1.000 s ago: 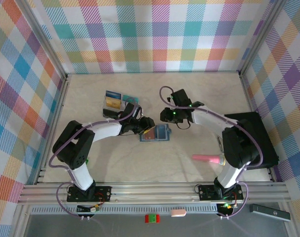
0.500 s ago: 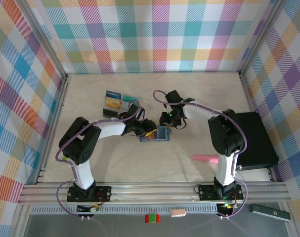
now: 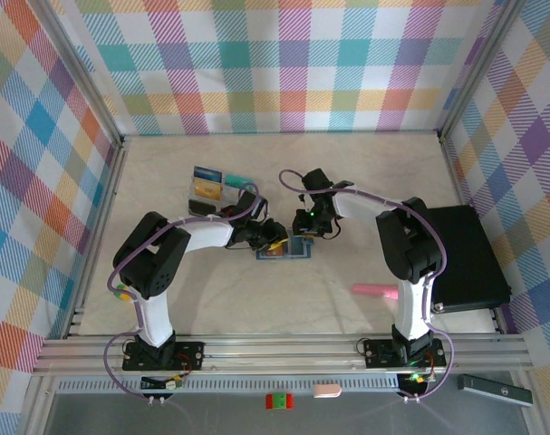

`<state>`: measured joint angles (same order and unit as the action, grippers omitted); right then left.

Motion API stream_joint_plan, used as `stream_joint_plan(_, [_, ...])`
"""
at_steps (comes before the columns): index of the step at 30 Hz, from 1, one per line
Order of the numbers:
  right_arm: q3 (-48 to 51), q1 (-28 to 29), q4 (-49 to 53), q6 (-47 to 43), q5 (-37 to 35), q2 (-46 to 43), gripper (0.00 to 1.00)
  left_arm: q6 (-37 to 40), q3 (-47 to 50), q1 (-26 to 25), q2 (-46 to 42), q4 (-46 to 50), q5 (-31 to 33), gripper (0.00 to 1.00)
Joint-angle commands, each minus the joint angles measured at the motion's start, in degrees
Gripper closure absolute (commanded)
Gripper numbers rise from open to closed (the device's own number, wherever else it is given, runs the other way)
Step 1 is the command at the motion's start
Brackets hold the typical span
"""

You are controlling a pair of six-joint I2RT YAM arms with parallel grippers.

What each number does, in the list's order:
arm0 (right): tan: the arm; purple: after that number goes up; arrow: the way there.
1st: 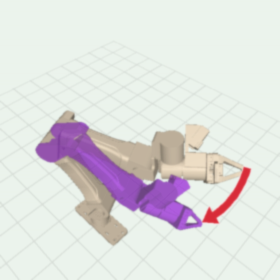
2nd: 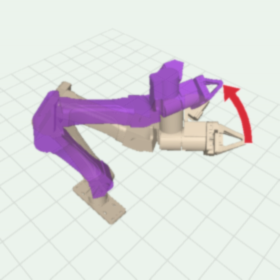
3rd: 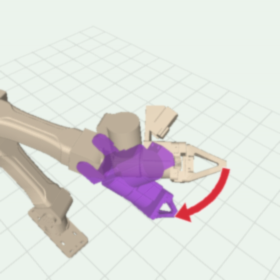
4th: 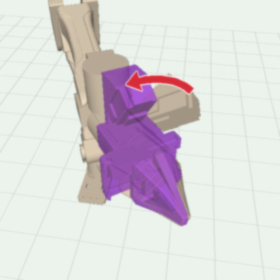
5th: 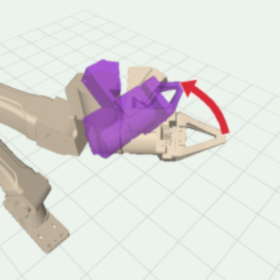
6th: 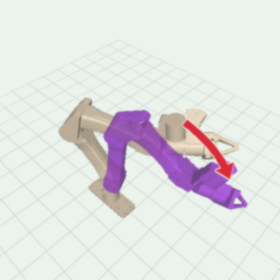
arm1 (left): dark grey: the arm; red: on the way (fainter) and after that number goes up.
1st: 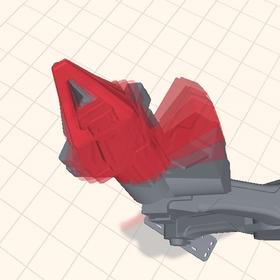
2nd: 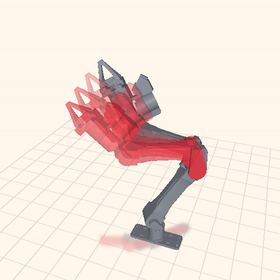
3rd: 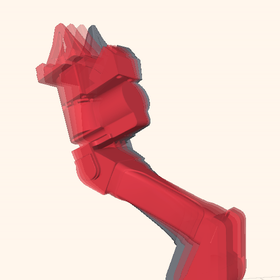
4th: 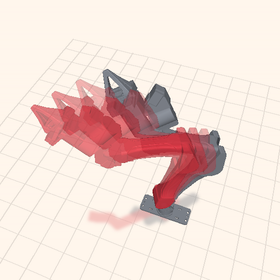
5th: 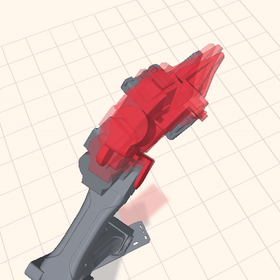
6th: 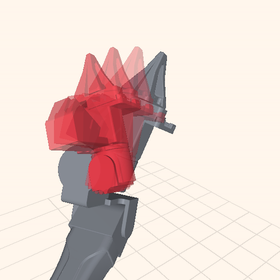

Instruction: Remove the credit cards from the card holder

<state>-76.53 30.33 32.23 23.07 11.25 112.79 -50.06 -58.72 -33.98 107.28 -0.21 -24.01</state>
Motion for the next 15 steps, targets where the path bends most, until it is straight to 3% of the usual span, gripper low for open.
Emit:
stream_joint_plan(1, [-1.08,-0.31,0.97,-0.90,0.98,1.00,0.72,1.14,-1.12,-0.30,0.80,1.92,0.71,0.74])
stream_joint_plan(15, [-0.64,-0.33,0.38,-0.83,2.29,1.99,0.75,1.51,1.07,0.01,1.86,1.00,-0.22,0.83])
